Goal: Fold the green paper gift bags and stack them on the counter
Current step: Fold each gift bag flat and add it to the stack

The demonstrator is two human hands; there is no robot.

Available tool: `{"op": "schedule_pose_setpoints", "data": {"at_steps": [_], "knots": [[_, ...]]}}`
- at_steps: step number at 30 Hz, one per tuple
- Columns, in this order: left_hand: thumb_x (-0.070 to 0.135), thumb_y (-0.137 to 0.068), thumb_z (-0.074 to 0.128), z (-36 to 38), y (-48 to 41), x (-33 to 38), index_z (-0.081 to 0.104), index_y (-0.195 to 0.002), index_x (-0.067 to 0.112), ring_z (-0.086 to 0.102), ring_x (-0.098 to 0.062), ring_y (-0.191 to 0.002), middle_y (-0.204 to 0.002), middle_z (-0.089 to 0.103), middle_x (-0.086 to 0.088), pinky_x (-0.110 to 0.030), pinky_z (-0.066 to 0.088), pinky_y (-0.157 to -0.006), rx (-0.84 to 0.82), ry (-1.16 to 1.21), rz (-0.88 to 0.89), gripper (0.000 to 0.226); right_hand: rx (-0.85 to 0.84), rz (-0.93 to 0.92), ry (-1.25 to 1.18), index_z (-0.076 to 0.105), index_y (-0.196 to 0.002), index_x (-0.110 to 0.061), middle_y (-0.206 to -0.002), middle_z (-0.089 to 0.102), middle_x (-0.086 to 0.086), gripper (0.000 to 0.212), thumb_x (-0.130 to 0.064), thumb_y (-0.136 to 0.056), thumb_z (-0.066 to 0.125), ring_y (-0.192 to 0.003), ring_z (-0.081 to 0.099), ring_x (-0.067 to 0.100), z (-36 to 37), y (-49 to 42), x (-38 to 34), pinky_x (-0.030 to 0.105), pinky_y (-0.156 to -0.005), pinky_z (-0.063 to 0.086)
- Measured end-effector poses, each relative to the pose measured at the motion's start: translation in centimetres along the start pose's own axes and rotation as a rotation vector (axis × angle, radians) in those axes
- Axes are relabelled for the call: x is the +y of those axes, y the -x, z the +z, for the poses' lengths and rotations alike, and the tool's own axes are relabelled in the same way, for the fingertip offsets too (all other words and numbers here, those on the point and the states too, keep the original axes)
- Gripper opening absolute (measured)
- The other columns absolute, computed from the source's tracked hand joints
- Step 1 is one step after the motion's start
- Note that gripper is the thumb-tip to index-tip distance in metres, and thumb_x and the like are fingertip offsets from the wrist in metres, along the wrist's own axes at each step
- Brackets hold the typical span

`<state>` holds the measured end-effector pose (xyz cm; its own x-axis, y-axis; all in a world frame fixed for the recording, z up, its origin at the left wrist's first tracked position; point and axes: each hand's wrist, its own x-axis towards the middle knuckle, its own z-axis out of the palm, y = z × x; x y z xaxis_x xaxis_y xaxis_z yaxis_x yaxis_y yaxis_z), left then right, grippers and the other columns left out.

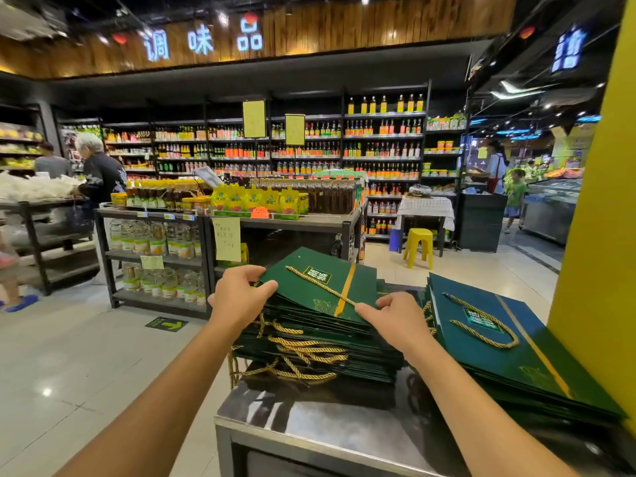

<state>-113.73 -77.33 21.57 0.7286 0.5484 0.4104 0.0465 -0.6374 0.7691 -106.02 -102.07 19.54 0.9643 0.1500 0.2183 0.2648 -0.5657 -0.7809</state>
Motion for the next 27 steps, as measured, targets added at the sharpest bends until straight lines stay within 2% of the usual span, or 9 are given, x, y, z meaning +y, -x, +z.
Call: {"op": "schedule_pose_setpoints", "data": {"at_steps": [1, 3, 6, 8, 10, 14, 18, 22, 27], "knots": [[0.037, -0.085, 0.077, -0.2, 0.4, 0.2, 0.069, -0.129, 0.02, 0.061, -0.025, -0.12, -0.124, 0.07, -0.001, -0.06, 0.039, -0.11, 0.008, 0.064, -0.011, 0.047, 0.002, 0.002, -0.047, 0.068, -0.112, 0.006, -0.102, 0.071, 0.024, 0.052, -0.04, -0.088, 0.075, -0.087, 0.067, 0.029, -0.3, 0.3, -0.2, 0.043, -0.089, 0.054], [0.034, -0.083, 0.079, -0.5, 1.5, 0.7, 0.069, -0.128, 0.018, 0.061, -0.022, -0.119, -0.121, 0.07, 0.0, -0.056, 0.042, -0.11, 0.02, 0.191, -0.018, 0.048, 0.008, 0.01, -0.157, 0.06, -0.131, -0.002, -0.113, 0.07, 0.01, 0.056, -0.036, -0.089, 0.076, -0.091, 0.063, 0.015, -1.2, 1.0, -0.9, 0.027, -0.083, 0.049], [0.022, -0.087, 0.079, -0.9, 3.6, 2.0, 0.067, -0.128, 0.013, 0.061, -0.017, -0.115, -0.12, 0.068, -0.001, -0.035, 0.049, -0.1, 0.018, 0.316, 0.0, 0.043, 0.035, -0.012, -0.349, 0.058, -0.12, -0.013, -0.095, 0.065, -0.007, 0.035, -0.023, -0.092, 0.075, -0.08, 0.062, 0.003, -2.9, 2.1, -1.7, 0.017, -0.066, 0.045], [0.021, -0.086, 0.08, -1.1, 5.0, 2.7, 0.068, -0.124, 0.014, 0.063, -0.014, -0.111, -0.115, 0.069, 0.001, -0.033, 0.05, -0.097, 0.006, 0.396, -0.007, 0.041, 0.051, -0.03, -0.47, 0.058, -0.113, -0.016, -0.096, 0.07, -0.003, 0.025, -0.015, -0.092, 0.073, -0.081, 0.067, 0.007, -4.3, 2.8, -1.7, 0.02, -0.064, 0.05], [0.023, -0.084, 0.082, -1.2, 6.4, 3.1, 0.068, -0.12, 0.015, 0.066, -0.014, -0.108, -0.11, 0.072, 0.0, -0.035, 0.053, -0.097, -0.04, 0.482, -0.032, 0.038, 0.078, -0.022, -0.61, 0.06, -0.117, -0.014, -0.099, 0.074, 0.003, 0.028, -0.009, -0.092, 0.073, -0.083, 0.07, 0.015, -5.8, 3.7, -1.2, 0.024, -0.061, 0.055], [0.019, -0.085, 0.079, -0.3, 9.1, 4.1, 0.068, -0.114, 0.015, 0.071, -0.019, -0.105, -0.11, 0.074, -0.005, -0.037, 0.056, -0.097, -0.191, 0.665, -0.079, 0.031, 0.154, 0.005, -0.755, 0.063, -0.127, -0.014, -0.11, 0.074, 0.004, 0.038, -0.009, -0.091, 0.074, -0.077, 0.075, 0.012, -8.7, 5.5, 1.1, 0.022, -0.06, 0.056], [0.023, -0.083, 0.077, 1.6, 11.0, 4.7, 0.065, -0.117, 0.012, 0.072, -0.024, -0.108, -0.117, 0.072, -0.011, -0.044, 0.056, -0.099, -0.334, 0.838, -0.163, 0.038, 0.216, 0.017, -0.822, 0.067, -0.125, -0.017, -0.115, 0.074, 0.005, 0.036, -0.011, -0.091, 0.074, -0.095, 0.074, 0.015, -11.0, 8.3, 4.5, 0.02, -0.058, 0.056], [0.015, -0.097, 0.066, 3.9, 12.6, 5.3, 0.059, -0.126, 0.015, 0.074, -0.022, -0.091, -0.108, 0.074, -0.011, -0.041, 0.059, -0.086, -0.451, 0.884, -0.18, 0.03, 0.264, 0.042, -0.845, 0.067, -0.125, -0.018, -0.119, 0.073, 0.009, 0.036, -0.008, -0.09, 0.073, -0.105, 0.073, 0.024, -11.9, 11.5, 8.4, 0.022, -0.055, 0.058], [0.012, -0.099, 0.063, 7.1, 14.7, 5.8, 0.052, -0.13, 0.026, 0.075, -0.022, -0.097, -0.105, 0.077, -0.007, -0.036, 0.063, -0.076, -0.52, 0.763, -0.104, 0.037, 0.329, 0.073, -0.707, 0.07, -0.119, -0.021, -0.105, 0.078, 0.002, 0.029, -0.012, -0.091, 0.073, -0.078, 0.071, 0.013, -12.2, 13.9, 12.2, 0.023, -0.051, 0.053]]}}
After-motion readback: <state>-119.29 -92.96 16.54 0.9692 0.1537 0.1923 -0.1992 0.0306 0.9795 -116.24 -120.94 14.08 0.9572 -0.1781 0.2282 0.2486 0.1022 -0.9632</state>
